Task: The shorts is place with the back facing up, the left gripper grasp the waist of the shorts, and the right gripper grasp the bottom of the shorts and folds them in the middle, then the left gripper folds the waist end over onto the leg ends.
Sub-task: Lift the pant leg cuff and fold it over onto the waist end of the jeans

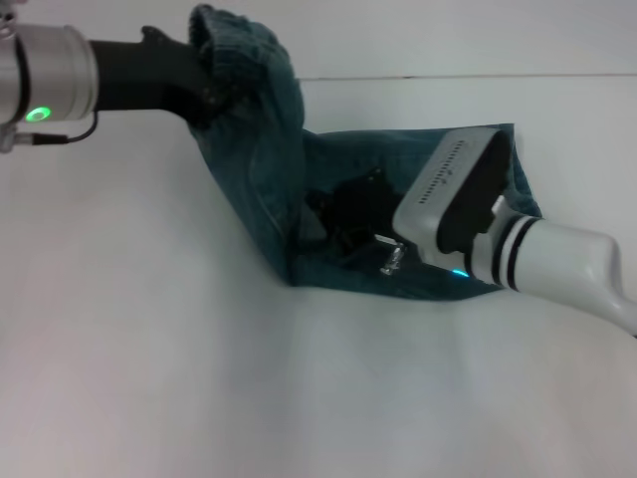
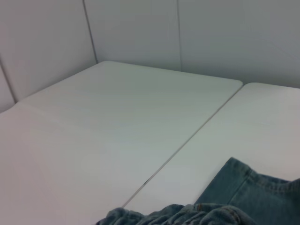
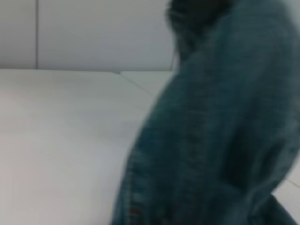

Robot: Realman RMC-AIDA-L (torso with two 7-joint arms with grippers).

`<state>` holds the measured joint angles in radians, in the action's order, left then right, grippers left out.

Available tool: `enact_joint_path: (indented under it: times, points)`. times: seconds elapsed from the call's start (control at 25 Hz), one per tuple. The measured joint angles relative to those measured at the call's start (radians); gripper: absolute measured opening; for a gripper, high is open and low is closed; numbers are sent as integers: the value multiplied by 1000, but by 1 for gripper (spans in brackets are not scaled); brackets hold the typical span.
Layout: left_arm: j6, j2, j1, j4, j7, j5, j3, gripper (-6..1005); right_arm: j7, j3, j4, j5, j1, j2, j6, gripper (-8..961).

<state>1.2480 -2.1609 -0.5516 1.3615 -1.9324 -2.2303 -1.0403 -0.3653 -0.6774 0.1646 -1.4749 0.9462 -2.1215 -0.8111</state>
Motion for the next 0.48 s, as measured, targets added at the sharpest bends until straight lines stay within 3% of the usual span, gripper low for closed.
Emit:
enact_joint_path:
  times: [0.24, 0.48]
  points:
    - [-2, 0, -58, 6, -62, -25, -31, 111, -7, 88, 43, -154, 57, 0, 54, -1]
    - [-8, -1, -85, 8, -77, -27, -79, 110, -7, 230, 55, -337, 60, 0, 54, -1]
